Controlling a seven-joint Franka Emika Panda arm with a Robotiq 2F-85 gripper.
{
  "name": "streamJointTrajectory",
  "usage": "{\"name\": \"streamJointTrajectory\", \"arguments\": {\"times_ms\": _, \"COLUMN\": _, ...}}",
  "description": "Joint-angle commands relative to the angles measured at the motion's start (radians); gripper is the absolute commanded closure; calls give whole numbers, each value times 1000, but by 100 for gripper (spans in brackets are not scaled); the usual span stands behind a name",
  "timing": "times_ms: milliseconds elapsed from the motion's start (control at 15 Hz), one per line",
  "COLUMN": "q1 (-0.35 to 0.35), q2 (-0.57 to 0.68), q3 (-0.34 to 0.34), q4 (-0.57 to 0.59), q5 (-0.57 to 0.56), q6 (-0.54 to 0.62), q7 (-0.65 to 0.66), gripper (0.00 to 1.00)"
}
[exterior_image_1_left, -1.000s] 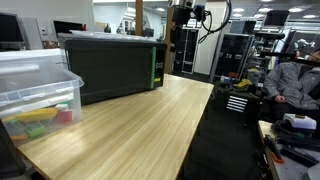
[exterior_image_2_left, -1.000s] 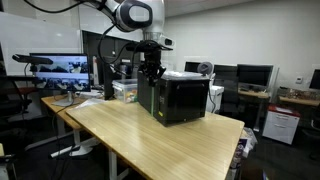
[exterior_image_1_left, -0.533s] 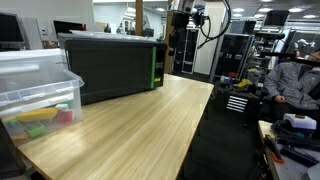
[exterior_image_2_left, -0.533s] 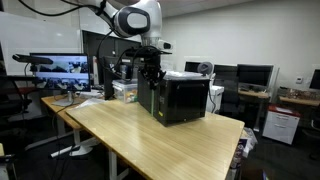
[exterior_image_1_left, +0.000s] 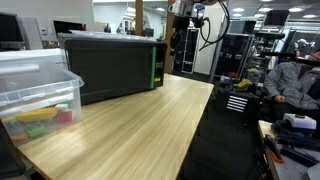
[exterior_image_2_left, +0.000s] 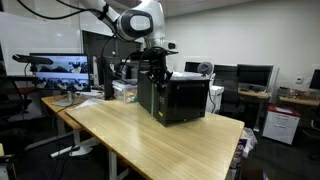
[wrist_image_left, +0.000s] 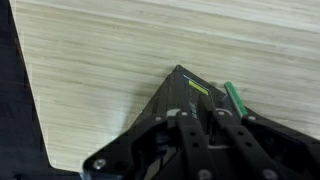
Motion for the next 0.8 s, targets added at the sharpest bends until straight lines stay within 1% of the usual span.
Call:
{"name": "streamJointTrajectory", "arguments": {"times_ms": 0, "q1": -4, "q2": 29, "q3": 12, "q4": 37, "q5": -10, "q6": 18, "q7": -46, "gripper": 92}}
{"name": "streamJointTrajectory", "arguments": {"times_ms": 467, "q1": -14, "q2": 106, "q3": 24, "q4": 161, "q5": -8, "q6": 8, "q7": -65, "gripper": 92}}
{"name": "streamJointTrajectory", "arguments": {"times_ms": 733, "q1": -5, "q2": 107, "q3": 31, "q4": 155, "q5": -9, "q6": -7, "q7": -71, "gripper": 92}}
